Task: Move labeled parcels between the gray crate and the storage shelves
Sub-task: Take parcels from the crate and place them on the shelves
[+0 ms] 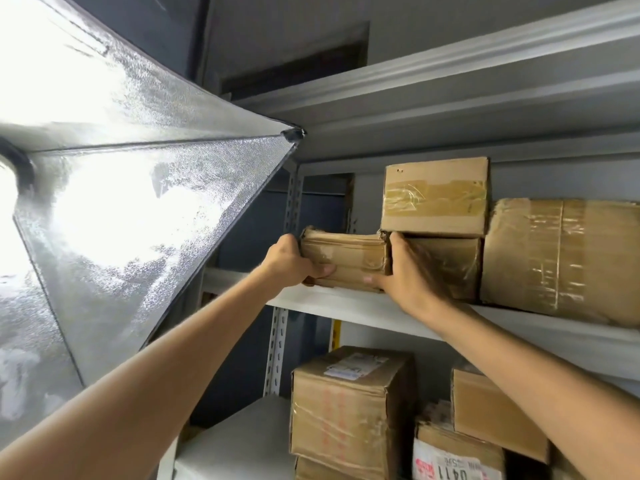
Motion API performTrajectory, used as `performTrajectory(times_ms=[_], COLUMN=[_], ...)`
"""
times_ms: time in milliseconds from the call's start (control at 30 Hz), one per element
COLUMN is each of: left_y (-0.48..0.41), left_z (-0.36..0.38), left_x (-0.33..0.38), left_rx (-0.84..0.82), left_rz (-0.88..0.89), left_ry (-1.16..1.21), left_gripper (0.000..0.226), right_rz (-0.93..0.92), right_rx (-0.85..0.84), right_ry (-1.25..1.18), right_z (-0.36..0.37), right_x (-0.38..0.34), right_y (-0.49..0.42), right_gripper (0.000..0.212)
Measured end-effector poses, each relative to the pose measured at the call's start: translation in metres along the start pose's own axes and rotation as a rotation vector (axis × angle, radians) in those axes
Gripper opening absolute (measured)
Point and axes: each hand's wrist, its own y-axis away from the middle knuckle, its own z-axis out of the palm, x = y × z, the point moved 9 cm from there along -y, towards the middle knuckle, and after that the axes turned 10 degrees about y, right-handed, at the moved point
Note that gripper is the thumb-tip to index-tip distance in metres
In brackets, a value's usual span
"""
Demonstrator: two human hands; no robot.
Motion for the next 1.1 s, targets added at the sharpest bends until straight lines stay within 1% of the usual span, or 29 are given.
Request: performTrajectory(times_ms=[100, 167, 300, 400, 433, 500, 600, 633, 667, 700, 733, 767, 800, 867, 900, 1000, 1100], left_y=[0.011, 0.018, 0.026, 0.024, 0.024, 0.022, 0.026, 0.029, 0.032, 0.034, 0.036, 0.039, 0.041, 0.043, 0.045, 0.056, 0.066], left_z=[-0.007, -0.009, -0.011, -0.009, -0.008, -0.010, -0.022, -0.024, -0.024, -0.023, -0.022, -0.021, -0.020, -0.021, -0.021, -0.018, -0.017], left_x=[0.005, 0.009, 0.009, 0.009, 0.010, 0.010, 0.012, 0.012, 0.013, 0.013, 0.013, 0.013, 0.014, 0.013, 0.012, 0.011, 0.009], left_rx=[0.060, 0.081, 0.088, 0.043, 0.031, 0.031, 0.080, 0.084, 0.077, 0.059, 0.044, 0.037, 0.037, 0.040, 0.041, 0.009, 0.003], left_rz=[-0.008, -0.005, -0.060, -0.112, -0.122, -0.130, -0.140, -0.139, -0.134, -0.123, -0.112, -0.103, -0.091, -0.075, -0.074, -0.041, -0.049], left_ry=[0.032, 0.048, 0.063, 0.083, 0.072, 0.026, -0.003, -0.001, 0.007, 0.022, 0.030, 0.026, 0.020, 0.011, 0.019, 0.135, 0.317], left_gripper=[0.066, 0.069, 0.067, 0.076, 0.072, 0.055, 0.041, 0.037, 0.037, 0.041, 0.049, 0.059, 0.065, 0.070, 0.069, 0.063, 0.066], right_rz=[0.029, 0.022, 0.030, 0.064, 0.074, 0.081, 0.112, 0.133, 0.160, 0.191, 0.228, 0.261, 0.291, 0.331, 0.330, 0.317, 0.275], right_rx=[-0.012, -0.027, -0.028, -0.029, -0.038, -0.058, -0.045, -0.037, -0.036, -0.044, -0.055, -0.073, -0.092, -0.114, -0.110, -0.100, -0.064], right_ry=[-0.184, -0.256, -0.299, -0.331, -0.342, -0.395, -0.461, -0.477, -0.505, -0.536, -0.569, -0.581, -0.575, -0.556, -0.554, -0.555, -0.570], right_z=[0.005, 0.006, 0.001, 0.002, 0.001, 0.004, 0.007, 0.007, 0.006, 0.005, 0.004, 0.004, 0.004, 0.007, 0.008, 0.009, 0.006], right_x=[0.010, 0.014, 0.017, 0.016, 0.013, 0.008, -0.001, -0.003, -0.004, -0.005, -0.004, -0.003, -0.002, 0.001, 0.001, 0.002, 0.002], right_y=[0.000, 0.001, 0.002, 0.002, 0.002, 0.003, 0.004, 0.005, 0.005, 0.005, 0.005, 0.005, 0.005, 0.005, 0.003, 0.002, 0.003], right_gripper=[0.062, 0.057, 0.050, 0.047, 0.048, 0.054, 0.070, 0.071, 0.068, 0.064, 0.061, 0.062, 0.068, 0.078, 0.077, 0.062, 0.048])
